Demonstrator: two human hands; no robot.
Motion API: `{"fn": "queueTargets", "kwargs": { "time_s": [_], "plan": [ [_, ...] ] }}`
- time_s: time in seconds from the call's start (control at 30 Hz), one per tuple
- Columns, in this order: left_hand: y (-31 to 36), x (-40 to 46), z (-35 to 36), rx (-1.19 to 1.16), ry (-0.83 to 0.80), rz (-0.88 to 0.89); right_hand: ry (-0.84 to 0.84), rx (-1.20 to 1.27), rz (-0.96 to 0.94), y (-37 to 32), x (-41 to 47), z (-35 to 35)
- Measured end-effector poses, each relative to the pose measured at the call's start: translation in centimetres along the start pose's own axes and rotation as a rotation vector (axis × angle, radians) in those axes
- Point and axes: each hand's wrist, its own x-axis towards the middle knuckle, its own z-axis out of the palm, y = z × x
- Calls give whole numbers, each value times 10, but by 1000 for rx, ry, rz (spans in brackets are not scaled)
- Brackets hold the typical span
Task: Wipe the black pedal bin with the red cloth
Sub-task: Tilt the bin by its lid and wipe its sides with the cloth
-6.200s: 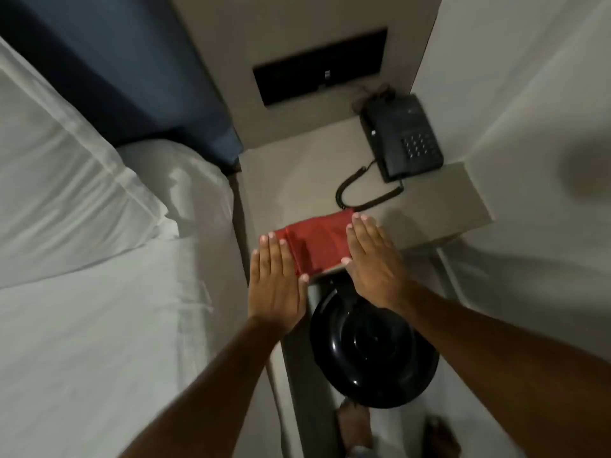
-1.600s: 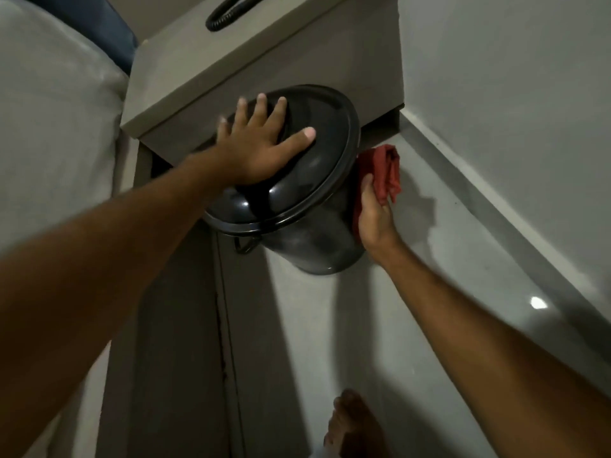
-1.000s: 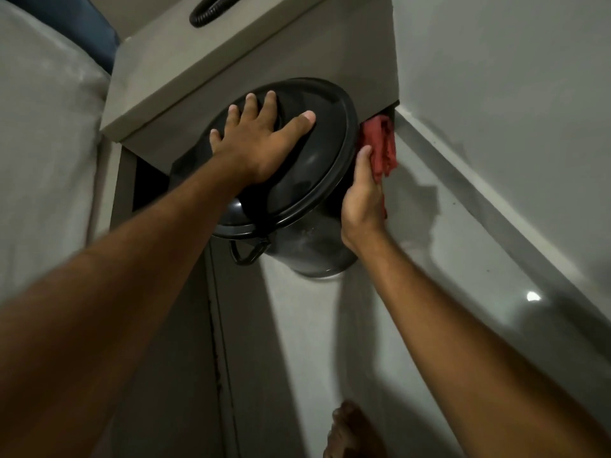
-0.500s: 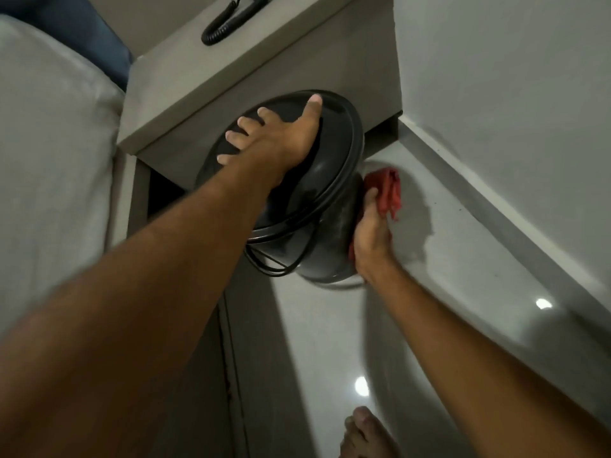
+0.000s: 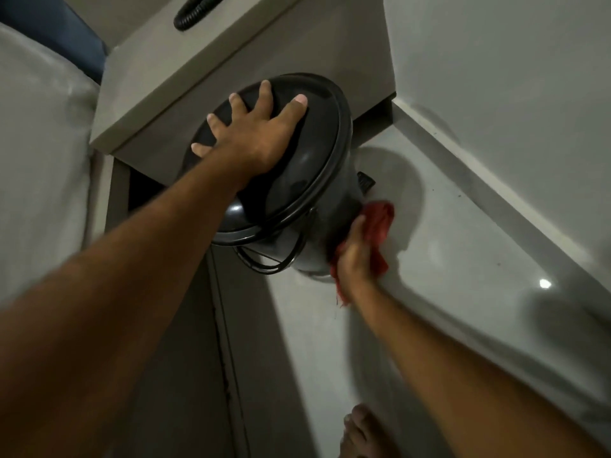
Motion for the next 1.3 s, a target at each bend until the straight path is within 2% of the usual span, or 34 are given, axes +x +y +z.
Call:
{"fn": "queueTargets", "kwargs": {
  "time_s": [0.03, 0.13, 0.17, 0.2, 0.23, 0.3, 0.37, 0.47, 0.57, 0.63, 0.67, 0.77, 0.87, 0.97, 1.03, 1.1, 1.2, 1.3],
  "plan": [
    [0, -1, 1, 3, 3, -5, -5, -20, -41, -17, 19, -4],
    [5, 1, -1, -24, -2, -22, -265, 536, -86, -78, 40, -8],
    [6, 1, -1, -28, 0, -27, -297, 631, -131, -91, 34, -7],
    [7, 1, -1, -26, 5, -30, -288, 633, -191, -95, 20, -7],
    [7, 0, -1, -25, 9, -32, -280, 647, -171, -92, 4, -5],
    [7, 1, 0, -33, 7, -34, -207, 696, 2, -66, -33, 0],
    [6, 3, 0, -40, 2, -39, -277, 469, -5, -26, -79, -2],
    [3, 6, 1, -53, -3, -40, -343, 319, 185, -1, -83, 4],
    [3, 8, -1, -67, 0, -87, -113, 362, 340, -16, -28, 9],
    [8, 8, -3, -78, -6, -134, -139, 339, 323, -41, 3, -1],
    [12, 7, -3, -83, -7, -158, -163, 294, 217, -48, 18, -4],
    [31, 5, -6, -73, -7, -239, -342, 678, 142, -79, 30, -18],
    [48, 2, -9, -162, -16, -291, -371, 812, -30, -86, 1, -28],
    [35, 3, -16, -154, -118, -228, -364, 660, 13, -47, -38, -38],
    [15, 7, -22, -37, -197, -139, -355, 407, -39, -15, -49, -36],
    [0, 5, -23, 84, -161, -118, -341, 167, -4, 3, -43, -27],
    [1, -5, -10, 31, -24, -180, -357, 196, 130, -3, -19, -10],
    [17, -1, -7, -54, -22, -304, -311, 225, -7, -28, -13, -15]
  ]
}}
